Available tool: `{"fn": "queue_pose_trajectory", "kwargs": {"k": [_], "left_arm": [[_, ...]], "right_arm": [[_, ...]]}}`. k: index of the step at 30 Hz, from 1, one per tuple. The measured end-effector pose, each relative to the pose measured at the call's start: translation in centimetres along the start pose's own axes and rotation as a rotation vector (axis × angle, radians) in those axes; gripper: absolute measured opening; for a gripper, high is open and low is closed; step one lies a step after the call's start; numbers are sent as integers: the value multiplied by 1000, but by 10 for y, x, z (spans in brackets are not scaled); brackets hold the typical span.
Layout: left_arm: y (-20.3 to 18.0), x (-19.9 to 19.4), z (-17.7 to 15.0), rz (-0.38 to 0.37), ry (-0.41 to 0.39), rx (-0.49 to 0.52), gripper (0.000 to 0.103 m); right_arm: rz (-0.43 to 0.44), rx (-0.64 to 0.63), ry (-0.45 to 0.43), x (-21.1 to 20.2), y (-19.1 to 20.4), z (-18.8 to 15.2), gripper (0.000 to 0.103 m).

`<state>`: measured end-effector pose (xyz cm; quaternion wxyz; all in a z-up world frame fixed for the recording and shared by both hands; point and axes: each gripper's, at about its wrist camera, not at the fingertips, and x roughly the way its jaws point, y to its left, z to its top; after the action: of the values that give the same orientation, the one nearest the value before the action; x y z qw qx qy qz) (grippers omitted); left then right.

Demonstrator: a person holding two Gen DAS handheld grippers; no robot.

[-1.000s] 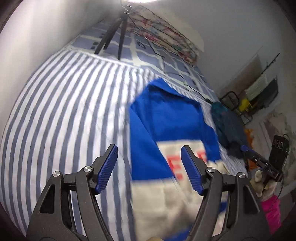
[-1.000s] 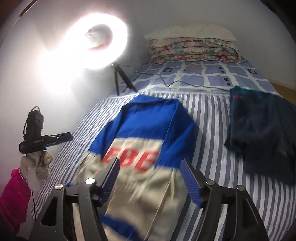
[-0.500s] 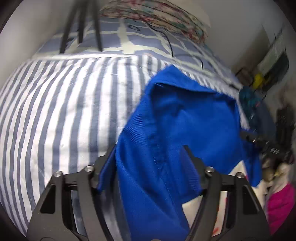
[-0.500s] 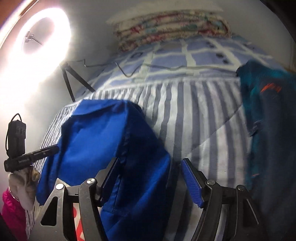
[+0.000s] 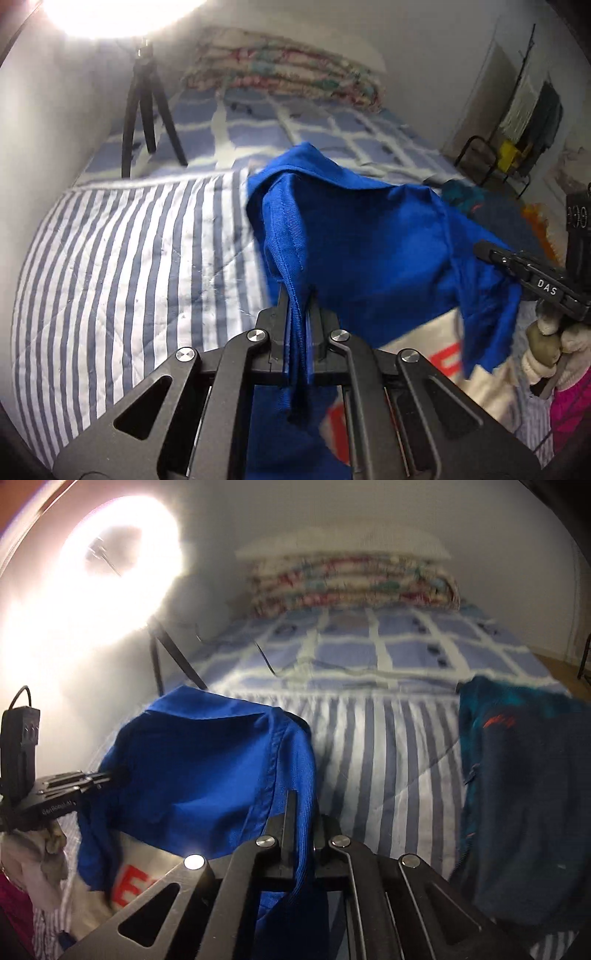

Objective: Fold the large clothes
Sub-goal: 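Grasp the blue collar end with both tools and lift it, then fold the collar end over onto the hem with both tools and release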

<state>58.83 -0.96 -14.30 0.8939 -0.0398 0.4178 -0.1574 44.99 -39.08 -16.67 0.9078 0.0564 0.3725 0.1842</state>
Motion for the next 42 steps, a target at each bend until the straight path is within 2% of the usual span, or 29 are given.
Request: {"fn": "queue_pose_trajectory", "kwargs": {"k": [5,11,19,24,28,35,38,40,41,42], "left_arm": [[-15,-46,-12,-26,-46,1,3],[-31,-117,-46,-49,-95,15,3],[-45,-194,-113,-105,-131,-8,3],[-61,-226,-163,-116,-108,15,3],[-70,-233,-205,-111,-58,25,3],[-82,-232,-275,-3,64,126,5],[-84,-242,-298,34,110,153,11],[-84,-259,-308,24,127,161,11],[-85,-268,-315,29,121,169,11],[-88,-277,-319,35,116,176,11]], "right_arm": [[9,-8,-46,-46,21,1,0],[26,-28,-80,-112,48,-10,0],[48,-56,-102,-199,75,-66,0],[43,-49,-87,-232,81,-120,0],[40,-39,-55,-248,82,-165,0],[-37,-107,43,-263,89,-241,0],[-61,-118,83,-277,89,-262,6],[-95,-159,80,-294,89,-270,15],[-103,-171,76,-304,89,-274,23],[-106,-175,73,-317,89,-277,25]]}}
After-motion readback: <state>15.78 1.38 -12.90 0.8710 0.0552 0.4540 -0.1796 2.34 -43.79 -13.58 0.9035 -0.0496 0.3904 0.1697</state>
